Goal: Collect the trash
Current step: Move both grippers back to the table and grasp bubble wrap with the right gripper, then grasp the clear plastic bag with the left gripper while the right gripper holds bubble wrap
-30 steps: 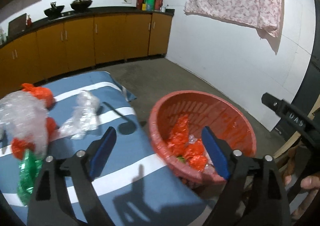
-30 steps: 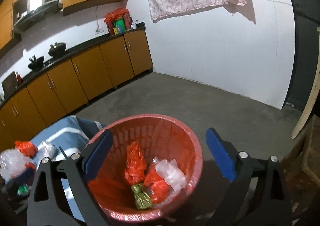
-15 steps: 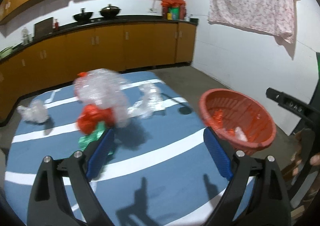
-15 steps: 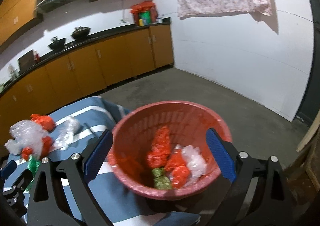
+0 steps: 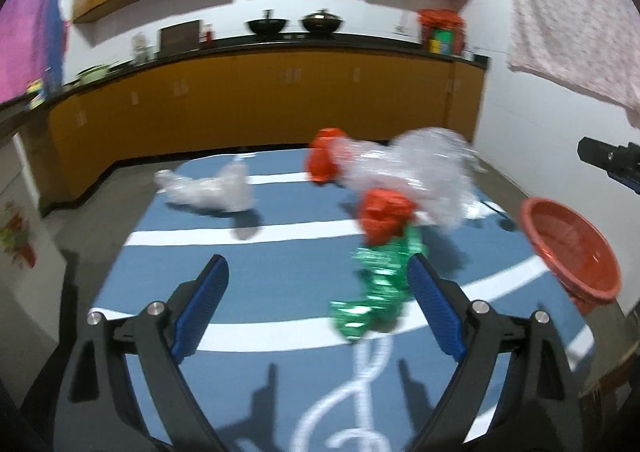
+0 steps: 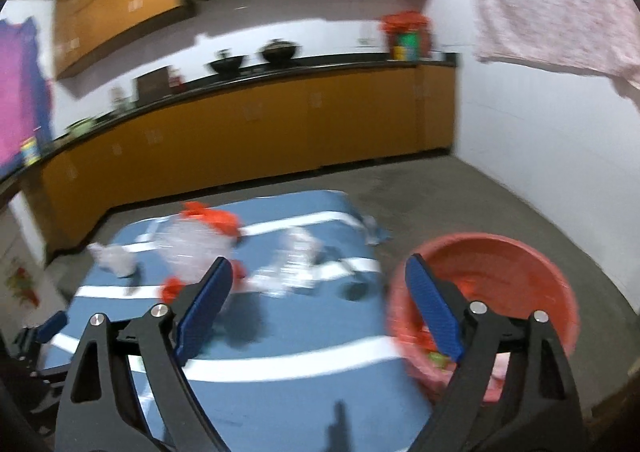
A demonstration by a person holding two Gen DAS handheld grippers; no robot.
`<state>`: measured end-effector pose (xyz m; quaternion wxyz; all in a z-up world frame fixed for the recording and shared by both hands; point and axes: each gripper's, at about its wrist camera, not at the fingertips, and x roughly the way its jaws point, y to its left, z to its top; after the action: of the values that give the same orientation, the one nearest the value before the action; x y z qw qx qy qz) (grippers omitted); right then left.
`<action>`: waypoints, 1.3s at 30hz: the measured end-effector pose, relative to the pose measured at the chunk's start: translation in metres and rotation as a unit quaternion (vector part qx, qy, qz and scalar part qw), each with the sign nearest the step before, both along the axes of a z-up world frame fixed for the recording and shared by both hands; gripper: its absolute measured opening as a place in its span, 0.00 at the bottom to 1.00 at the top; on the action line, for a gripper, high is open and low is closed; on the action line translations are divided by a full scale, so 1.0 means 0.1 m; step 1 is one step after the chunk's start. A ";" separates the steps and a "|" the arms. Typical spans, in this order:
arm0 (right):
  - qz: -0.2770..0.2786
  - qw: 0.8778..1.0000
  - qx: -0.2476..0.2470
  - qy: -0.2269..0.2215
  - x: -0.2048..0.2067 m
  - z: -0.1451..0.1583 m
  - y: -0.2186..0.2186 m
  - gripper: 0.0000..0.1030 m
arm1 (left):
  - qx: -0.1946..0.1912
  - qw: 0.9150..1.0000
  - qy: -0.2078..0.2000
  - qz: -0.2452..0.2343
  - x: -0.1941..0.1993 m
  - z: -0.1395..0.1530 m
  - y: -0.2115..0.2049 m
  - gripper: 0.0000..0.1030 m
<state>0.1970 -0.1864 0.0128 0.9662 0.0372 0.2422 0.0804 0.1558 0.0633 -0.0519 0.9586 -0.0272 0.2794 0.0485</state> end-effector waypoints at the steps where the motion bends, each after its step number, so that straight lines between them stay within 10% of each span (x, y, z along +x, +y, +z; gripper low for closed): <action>1: 0.014 1.000 -0.002 -0.001 0.04 0.01 0.12 0.81 | -0.001 1.000 -0.001 0.010 0.01 0.01 0.08 0.86; 15: 0.052 0.995 -0.051 0.064 0.74 -0.28 0.96 0.62 | -0.027 0.994 0.005 0.108 0.14 -0.02 1.09 0.86; 22: 0.059 0.993 -0.037 0.095 0.73 -0.43 0.89 0.12 | -0.031 0.994 0.012 0.106 0.22 -0.09 1.14 0.86; 39: -0.004 1.000 0.007 0.028 0.33 -0.20 0.22 0.09 | -0.032 0.995 0.020 0.096 0.94 -0.10 0.85 0.86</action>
<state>0.2299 -0.1641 -0.0069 0.9590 0.0469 0.2689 0.0768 0.2494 0.1480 -0.0615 0.9424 -0.0835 0.2960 0.1317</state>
